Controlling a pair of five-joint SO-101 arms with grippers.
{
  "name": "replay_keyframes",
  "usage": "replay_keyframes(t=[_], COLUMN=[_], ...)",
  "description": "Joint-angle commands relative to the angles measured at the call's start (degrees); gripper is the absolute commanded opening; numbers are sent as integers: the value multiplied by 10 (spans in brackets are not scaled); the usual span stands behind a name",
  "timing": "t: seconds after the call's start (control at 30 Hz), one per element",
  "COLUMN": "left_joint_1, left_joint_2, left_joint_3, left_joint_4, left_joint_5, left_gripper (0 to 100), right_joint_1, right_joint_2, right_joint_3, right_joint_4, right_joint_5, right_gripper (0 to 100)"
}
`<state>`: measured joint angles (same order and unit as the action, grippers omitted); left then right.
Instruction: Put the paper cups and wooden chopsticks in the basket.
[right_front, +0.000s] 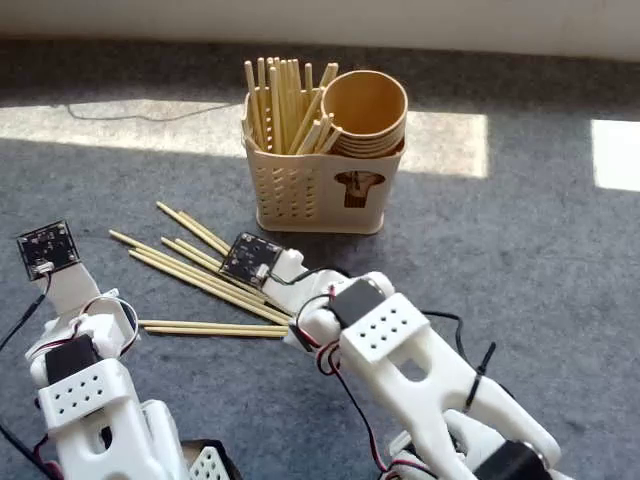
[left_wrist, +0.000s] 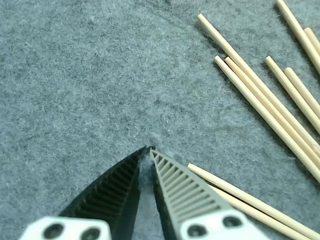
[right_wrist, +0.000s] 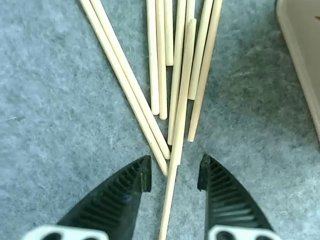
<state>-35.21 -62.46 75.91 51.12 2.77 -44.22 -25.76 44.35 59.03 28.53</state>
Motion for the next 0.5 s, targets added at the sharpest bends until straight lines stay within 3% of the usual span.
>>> replay_keyframes(t=[0.0, 0.27, 0.47], left_joint_1=[-4, -4, -4], left_joint_2=[-13, -13, -13], left_joint_3=[-4, -5, -5], left_joint_4=[-10, -10, -10], left_joint_5=[-4, -4, -4], left_gripper=[5, 5, 5], right_joint_1=[-6, -3, -2], right_joint_2=[70, 186, 235], right_joint_3=[-62, -109, -139], right_joint_4=[-15, -16, -16], right_joint_5=[-7, -7, -6], right_gripper=[163, 160, 83])
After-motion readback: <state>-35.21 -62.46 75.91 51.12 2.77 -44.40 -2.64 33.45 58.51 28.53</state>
